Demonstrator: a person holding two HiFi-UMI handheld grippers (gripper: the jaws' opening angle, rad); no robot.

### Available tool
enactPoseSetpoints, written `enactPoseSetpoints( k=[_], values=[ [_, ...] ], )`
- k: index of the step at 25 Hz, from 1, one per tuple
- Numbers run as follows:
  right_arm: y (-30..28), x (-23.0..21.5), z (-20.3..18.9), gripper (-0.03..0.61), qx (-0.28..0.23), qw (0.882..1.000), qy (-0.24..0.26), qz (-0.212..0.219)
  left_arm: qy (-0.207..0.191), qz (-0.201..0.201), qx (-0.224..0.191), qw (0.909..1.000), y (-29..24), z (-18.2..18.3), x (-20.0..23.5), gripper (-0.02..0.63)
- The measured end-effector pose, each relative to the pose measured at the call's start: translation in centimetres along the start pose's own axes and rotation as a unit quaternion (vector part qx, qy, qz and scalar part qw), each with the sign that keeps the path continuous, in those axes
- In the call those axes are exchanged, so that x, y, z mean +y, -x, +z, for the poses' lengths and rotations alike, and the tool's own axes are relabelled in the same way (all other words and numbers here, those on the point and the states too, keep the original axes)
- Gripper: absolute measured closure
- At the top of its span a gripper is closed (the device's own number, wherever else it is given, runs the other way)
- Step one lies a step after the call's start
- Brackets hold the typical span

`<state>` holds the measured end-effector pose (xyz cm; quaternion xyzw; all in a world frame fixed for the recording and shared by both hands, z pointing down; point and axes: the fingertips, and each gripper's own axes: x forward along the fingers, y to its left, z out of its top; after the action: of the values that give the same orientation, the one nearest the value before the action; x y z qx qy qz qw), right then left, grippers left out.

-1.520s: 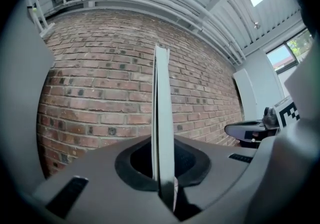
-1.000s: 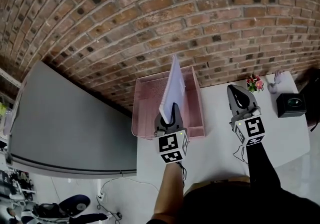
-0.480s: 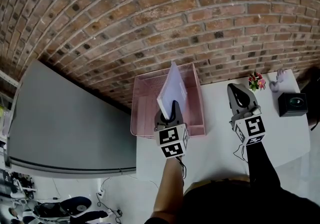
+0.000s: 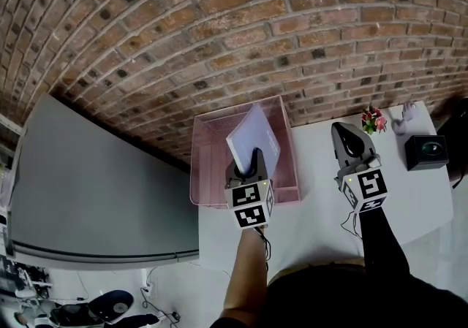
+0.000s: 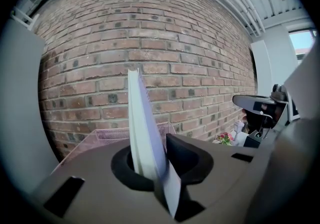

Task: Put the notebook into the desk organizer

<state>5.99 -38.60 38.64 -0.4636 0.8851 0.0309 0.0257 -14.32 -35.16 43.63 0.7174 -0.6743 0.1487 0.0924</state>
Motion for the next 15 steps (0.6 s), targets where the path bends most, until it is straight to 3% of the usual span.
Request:
enactPoseSetpoints(
  k=[8,15],
  values=[
    [-0.5,-0.4,-0.4,0.557,0.006,1.000,0.001,-0.011,-0.022,-0.016,-0.004,0.9996,-1.1,0.7,-0.2,0.525],
    [-1.0,-0.1,-0.7,0.557,0.009,1.000,0.000,-0.010,-0.042,-0.036,0.021,0.9982,-1.2,0.5,-1.0,0.529]
  ],
)
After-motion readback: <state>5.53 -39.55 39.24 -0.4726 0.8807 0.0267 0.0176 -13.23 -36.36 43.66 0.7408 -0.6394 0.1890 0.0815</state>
